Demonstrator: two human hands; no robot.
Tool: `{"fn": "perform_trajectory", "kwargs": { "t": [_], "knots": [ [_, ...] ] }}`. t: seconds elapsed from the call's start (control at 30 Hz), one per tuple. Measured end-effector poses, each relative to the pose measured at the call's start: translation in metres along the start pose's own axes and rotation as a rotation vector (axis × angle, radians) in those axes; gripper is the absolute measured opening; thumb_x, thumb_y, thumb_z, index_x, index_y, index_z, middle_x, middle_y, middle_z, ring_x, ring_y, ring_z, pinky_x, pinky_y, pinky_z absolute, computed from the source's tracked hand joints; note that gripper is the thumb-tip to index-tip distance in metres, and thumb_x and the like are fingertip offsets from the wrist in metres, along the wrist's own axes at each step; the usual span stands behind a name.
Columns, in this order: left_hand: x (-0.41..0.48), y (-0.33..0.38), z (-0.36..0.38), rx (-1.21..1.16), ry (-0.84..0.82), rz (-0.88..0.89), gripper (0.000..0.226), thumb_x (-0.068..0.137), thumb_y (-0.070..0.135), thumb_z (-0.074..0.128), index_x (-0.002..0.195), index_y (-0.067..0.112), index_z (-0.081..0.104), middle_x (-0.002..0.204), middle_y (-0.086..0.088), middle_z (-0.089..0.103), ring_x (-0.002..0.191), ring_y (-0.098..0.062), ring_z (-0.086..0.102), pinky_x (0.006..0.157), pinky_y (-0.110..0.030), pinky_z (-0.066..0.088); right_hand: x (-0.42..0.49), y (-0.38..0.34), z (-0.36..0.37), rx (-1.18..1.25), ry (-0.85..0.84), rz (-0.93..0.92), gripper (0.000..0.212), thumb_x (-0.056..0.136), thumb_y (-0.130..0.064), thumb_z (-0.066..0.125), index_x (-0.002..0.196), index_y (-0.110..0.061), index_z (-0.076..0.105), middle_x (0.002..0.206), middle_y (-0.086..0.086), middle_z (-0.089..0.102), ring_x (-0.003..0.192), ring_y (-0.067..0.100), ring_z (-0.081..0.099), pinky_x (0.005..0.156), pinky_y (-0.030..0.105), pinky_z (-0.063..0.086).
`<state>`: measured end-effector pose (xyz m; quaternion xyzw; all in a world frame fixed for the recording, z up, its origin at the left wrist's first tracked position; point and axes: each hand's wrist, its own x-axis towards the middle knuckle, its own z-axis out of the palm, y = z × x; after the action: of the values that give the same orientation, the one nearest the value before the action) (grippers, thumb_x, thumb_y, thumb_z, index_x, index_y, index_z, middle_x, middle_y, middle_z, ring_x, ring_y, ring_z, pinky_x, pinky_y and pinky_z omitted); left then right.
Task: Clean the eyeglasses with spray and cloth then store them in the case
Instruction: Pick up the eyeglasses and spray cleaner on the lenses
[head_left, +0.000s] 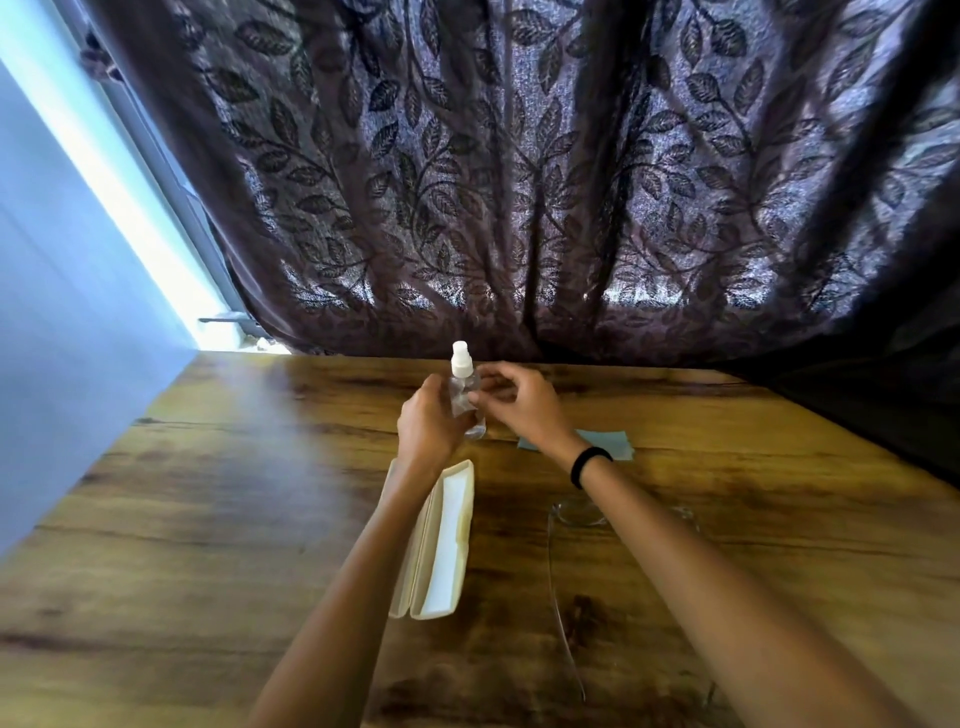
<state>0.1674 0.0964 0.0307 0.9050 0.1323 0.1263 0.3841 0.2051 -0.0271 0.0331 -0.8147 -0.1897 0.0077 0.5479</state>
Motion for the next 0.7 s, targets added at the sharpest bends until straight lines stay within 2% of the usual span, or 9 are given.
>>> {"fn": "perform_trajectory", "kwargs": {
  "t": [0.13,0.27,0.37,0.43,0.53,0.6,0.7],
  "knots": [
    [-0.002,-0.003,0.001,-0.011,0.041,0.059,0.033,0.076,0.024,0.073,0.103,0.009,0.06,0.096,-0.009,0.07,0.088,-0.025,0.065,0.068,-0.033,0.048,0.0,0.001,0.002,-0.032,0.055,-0.002,0.036,0.077,-0.02,0.072,0.11,-0.01,0.063,0.098,0.004,0.068,0.084,0.009,0.061,0.077,0.026,0.053],
    [-0.009,0.005,0.0,-0.053,0.065,0.145,0.03,0.075,0.025,0.074,0.101,0.013,0.066,0.09,-0.003,0.072,0.08,-0.016,0.066,0.061,-0.023,0.044,-0.009,0.0,-0.006,-0.021,0.14,-0.037,0.032,0.075,-0.023,0.074,0.104,-0.012,0.066,0.093,0.0,0.067,0.083,0.008,0.06,0.071,0.018,0.048],
    [-0.017,0.021,0.001,-0.112,0.089,0.19,0.027,0.073,0.024,0.073,0.099,0.02,0.069,0.084,0.001,0.073,0.076,-0.011,0.066,0.063,-0.024,0.049,-0.02,-0.006,-0.019,-0.039,0.175,-0.08,0.038,0.078,-0.029,0.07,0.111,-0.013,0.061,0.1,-0.003,0.062,0.091,0.006,0.057,0.074,0.009,0.042],
    [-0.024,0.035,0.005,-0.152,0.084,0.257,0.026,0.071,0.02,0.072,0.098,0.021,0.07,0.083,0.001,0.074,0.075,-0.01,0.067,0.065,-0.027,0.053,-0.03,-0.012,-0.028,-0.002,0.1,-0.107,0.04,0.086,-0.028,0.061,0.122,-0.012,0.051,0.108,-0.002,0.059,0.098,0.007,0.056,0.077,0.005,0.041],
    [-0.037,0.058,0.01,-0.244,0.012,0.358,0.031,0.074,0.014,0.07,0.104,0.016,0.069,0.089,-0.002,0.074,0.079,-0.009,0.068,0.071,-0.027,0.055,-0.049,-0.019,-0.049,0.051,0.067,-0.154,0.043,0.093,-0.024,0.05,0.132,-0.013,0.035,0.114,0.002,0.055,0.103,0.005,0.055,0.086,0.018,0.046],
    [-0.045,0.069,0.011,-0.332,-0.1,0.42,0.034,0.076,0.015,0.072,0.11,0.013,0.066,0.094,-0.004,0.073,0.084,-0.008,0.068,0.076,-0.026,0.055,-0.062,-0.023,-0.065,0.051,0.111,-0.182,0.044,0.093,-0.024,0.047,0.133,-0.014,0.032,0.104,-0.006,0.055,0.094,-0.003,0.055,0.082,0.018,0.046],
    [-0.062,0.072,0.009,-0.331,-0.254,0.519,0.039,0.079,0.018,0.07,0.117,0.014,0.061,0.105,-0.003,0.07,0.094,-0.008,0.066,0.083,-0.023,0.053,-0.085,-0.023,-0.09,0.074,0.134,-0.161,0.045,0.093,-0.03,0.044,0.134,-0.024,0.026,0.09,-0.009,0.056,0.079,0.0,0.058,0.074,0.023,0.049]
  ]
}}
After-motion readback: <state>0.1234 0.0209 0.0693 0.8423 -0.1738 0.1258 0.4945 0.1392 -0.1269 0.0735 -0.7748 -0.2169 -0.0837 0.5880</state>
